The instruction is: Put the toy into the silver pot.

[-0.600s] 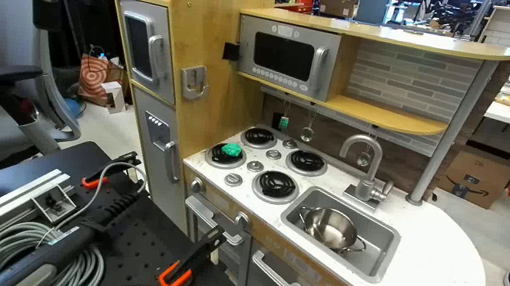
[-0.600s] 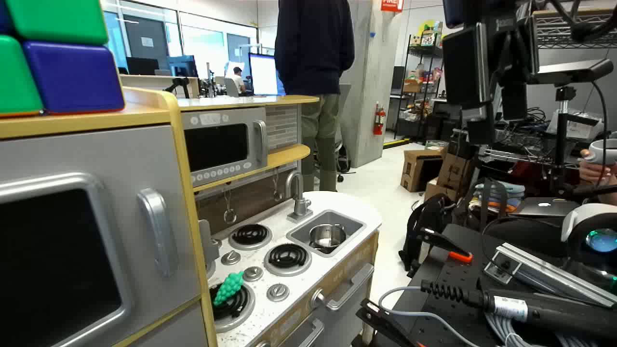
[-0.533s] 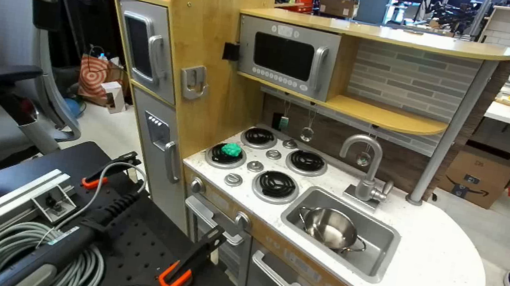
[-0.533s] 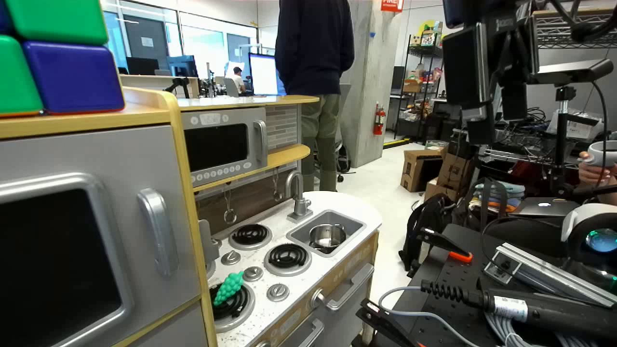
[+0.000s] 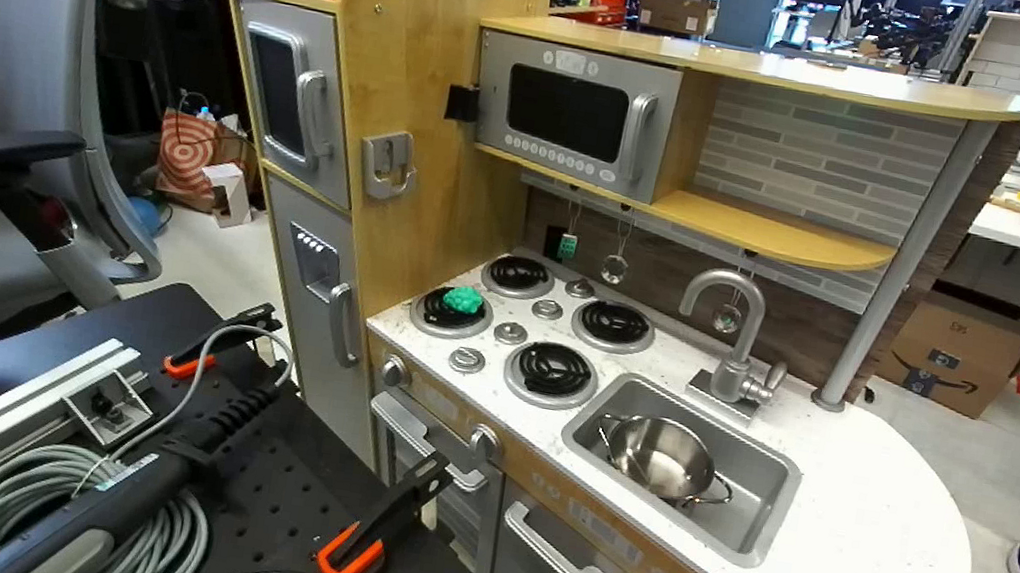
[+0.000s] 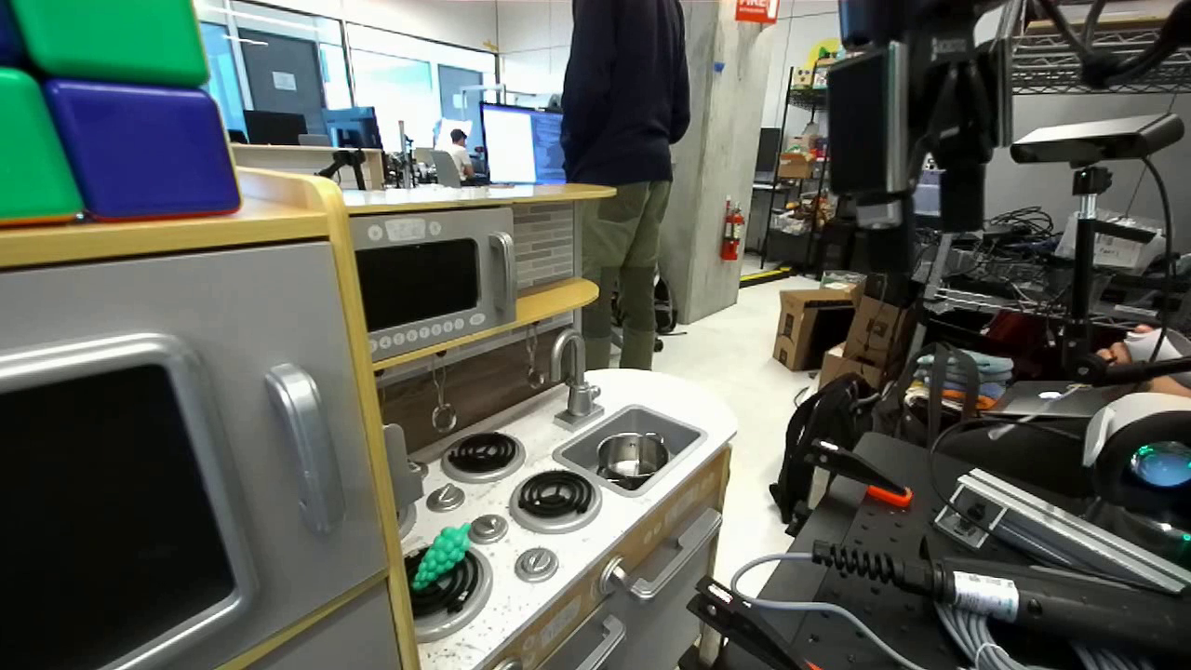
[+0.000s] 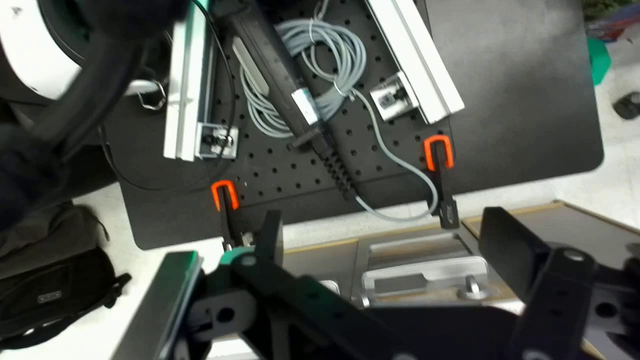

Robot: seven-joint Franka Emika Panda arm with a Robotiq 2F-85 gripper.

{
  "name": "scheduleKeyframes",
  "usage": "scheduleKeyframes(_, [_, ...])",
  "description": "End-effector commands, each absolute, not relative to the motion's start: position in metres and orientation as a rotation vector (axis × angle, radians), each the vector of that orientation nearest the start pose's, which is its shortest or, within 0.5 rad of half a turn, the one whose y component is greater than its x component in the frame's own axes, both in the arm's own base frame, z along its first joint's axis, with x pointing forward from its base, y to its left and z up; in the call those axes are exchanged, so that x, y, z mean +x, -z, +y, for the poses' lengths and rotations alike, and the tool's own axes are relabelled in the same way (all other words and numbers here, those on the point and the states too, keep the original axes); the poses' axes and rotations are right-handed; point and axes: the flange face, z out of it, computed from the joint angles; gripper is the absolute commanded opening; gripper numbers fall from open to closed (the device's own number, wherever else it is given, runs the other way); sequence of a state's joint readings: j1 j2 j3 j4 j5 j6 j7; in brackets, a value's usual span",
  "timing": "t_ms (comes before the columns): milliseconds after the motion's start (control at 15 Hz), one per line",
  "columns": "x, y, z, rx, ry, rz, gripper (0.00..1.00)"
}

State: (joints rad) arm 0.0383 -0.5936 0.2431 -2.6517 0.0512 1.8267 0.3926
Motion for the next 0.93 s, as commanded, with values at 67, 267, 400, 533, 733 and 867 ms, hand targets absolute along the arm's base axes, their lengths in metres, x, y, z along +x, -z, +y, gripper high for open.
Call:
scheduleKeyframes(67, [0.334,-0.403,0.092,-3.116,-0.021,0.38,1.0])
scheduleKeyframes(267, [0.344,-0.399,0.095,-3.021,0.186,0.4,1.0])
scheduleKeyframes(400, [0.351,-0.397,0.097,-2.969,0.344,0.391,1.0])
scheduleKeyframes(533, [0.369,-0.407,0.101,-2.908,0.499,0.386,1.0])
scheduleKeyframes(733, [0.366,-0.411,0.1,-2.927,0.542,0.387,1.0])
scheduleKeyframes(867, [0.369,-0.411,0.1,-2.918,0.564,0.387,1.0])
